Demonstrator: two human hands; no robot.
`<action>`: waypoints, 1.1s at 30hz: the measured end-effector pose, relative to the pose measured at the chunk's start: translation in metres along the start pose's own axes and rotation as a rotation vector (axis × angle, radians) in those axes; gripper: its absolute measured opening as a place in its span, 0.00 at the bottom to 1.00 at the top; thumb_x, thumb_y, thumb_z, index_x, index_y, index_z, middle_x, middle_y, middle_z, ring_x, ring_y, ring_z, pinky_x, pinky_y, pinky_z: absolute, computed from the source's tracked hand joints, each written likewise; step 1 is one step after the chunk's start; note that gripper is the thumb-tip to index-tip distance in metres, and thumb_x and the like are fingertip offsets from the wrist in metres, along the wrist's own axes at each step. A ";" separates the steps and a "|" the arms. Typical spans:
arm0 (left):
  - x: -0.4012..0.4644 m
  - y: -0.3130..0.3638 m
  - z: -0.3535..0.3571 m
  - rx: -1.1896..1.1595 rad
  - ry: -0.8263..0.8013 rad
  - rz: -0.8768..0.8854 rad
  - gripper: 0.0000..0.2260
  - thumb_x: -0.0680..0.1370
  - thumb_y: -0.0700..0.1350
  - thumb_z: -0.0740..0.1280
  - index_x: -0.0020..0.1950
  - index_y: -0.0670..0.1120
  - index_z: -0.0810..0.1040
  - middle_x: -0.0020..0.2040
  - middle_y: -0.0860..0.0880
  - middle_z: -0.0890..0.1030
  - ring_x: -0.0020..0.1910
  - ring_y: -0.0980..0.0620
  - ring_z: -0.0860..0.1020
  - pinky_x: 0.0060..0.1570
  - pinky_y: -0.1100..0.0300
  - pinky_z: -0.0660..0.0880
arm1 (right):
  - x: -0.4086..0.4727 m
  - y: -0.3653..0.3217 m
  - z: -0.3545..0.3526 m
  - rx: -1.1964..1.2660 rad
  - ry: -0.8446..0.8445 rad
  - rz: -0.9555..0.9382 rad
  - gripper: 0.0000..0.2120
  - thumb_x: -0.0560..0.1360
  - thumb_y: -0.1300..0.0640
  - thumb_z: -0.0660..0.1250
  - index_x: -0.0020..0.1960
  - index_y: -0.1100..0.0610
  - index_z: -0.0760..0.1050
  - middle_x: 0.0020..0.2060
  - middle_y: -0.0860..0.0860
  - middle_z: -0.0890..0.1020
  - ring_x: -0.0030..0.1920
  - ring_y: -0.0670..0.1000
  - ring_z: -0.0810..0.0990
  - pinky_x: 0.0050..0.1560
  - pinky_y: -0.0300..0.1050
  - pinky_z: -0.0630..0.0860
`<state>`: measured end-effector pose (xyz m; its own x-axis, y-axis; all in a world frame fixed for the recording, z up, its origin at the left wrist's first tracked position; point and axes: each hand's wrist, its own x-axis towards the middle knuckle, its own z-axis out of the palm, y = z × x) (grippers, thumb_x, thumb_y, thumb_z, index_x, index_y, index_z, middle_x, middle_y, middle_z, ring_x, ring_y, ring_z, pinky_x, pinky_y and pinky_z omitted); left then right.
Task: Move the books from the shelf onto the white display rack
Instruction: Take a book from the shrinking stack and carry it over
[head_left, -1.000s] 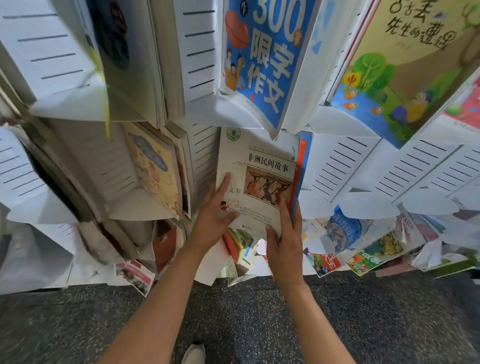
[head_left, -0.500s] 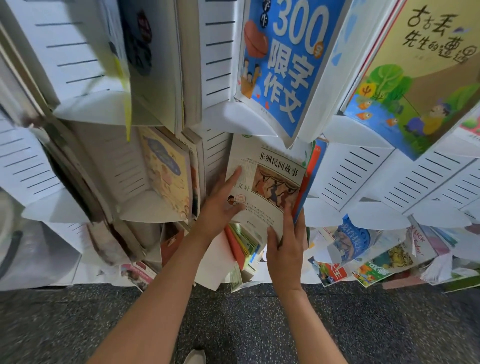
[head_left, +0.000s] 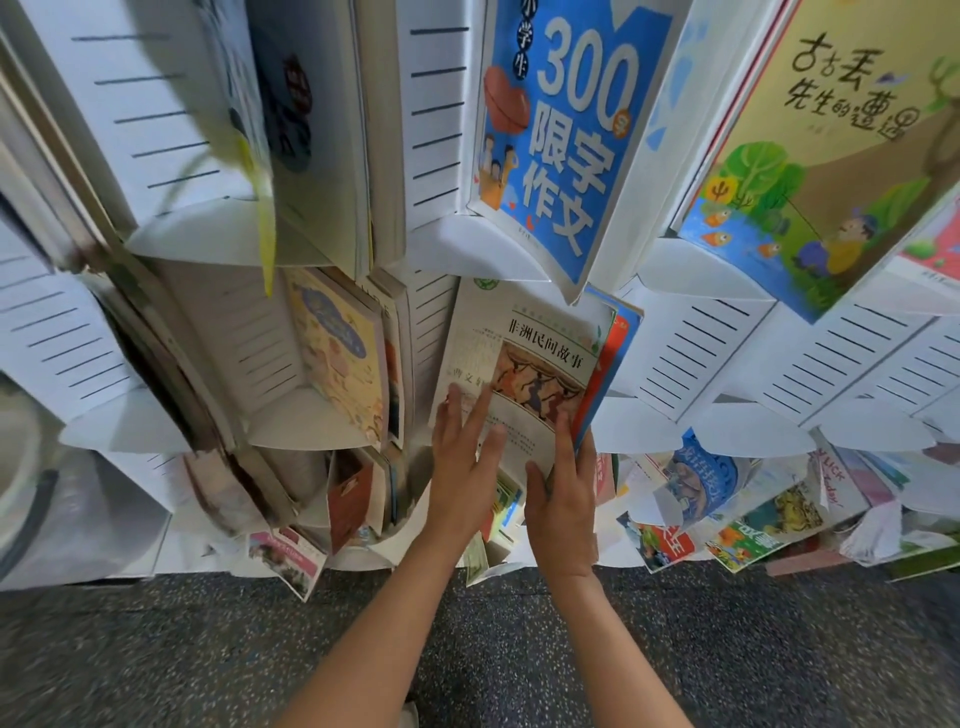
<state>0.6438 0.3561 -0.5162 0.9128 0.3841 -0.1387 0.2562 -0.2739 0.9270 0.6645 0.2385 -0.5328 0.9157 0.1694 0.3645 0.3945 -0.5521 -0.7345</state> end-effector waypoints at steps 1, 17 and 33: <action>0.003 0.001 0.000 -0.057 -0.022 -0.008 0.24 0.83 0.60 0.55 0.79 0.63 0.56 0.80 0.61 0.43 0.78 0.61 0.40 0.79 0.49 0.44 | 0.000 -0.004 -0.001 0.016 -0.014 0.019 0.36 0.79 0.66 0.65 0.78 0.44 0.54 0.75 0.58 0.62 0.74 0.55 0.64 0.67 0.39 0.68; 0.031 0.023 0.005 -0.389 -0.131 -0.035 0.21 0.78 0.69 0.55 0.71 0.77 0.58 0.77 0.62 0.63 0.75 0.59 0.63 0.73 0.44 0.65 | 0.025 -0.010 -0.011 0.079 0.000 0.201 0.48 0.79 0.58 0.67 0.74 0.31 0.33 0.75 0.56 0.68 0.69 0.57 0.73 0.63 0.41 0.67; 0.034 0.062 0.007 -0.479 -0.084 -0.138 0.19 0.85 0.58 0.51 0.76 0.70 0.57 0.68 0.70 0.68 0.66 0.62 0.69 0.56 0.55 0.72 | 0.054 -0.005 -0.020 0.097 -0.025 0.371 0.34 0.80 0.56 0.65 0.78 0.42 0.50 0.67 0.53 0.76 0.60 0.52 0.79 0.54 0.47 0.77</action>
<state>0.6930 0.3462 -0.4658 0.9083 0.3104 -0.2804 0.2193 0.2176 0.9511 0.7100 0.2338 -0.4979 0.9987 -0.0070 0.0501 0.0399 -0.4998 -0.8652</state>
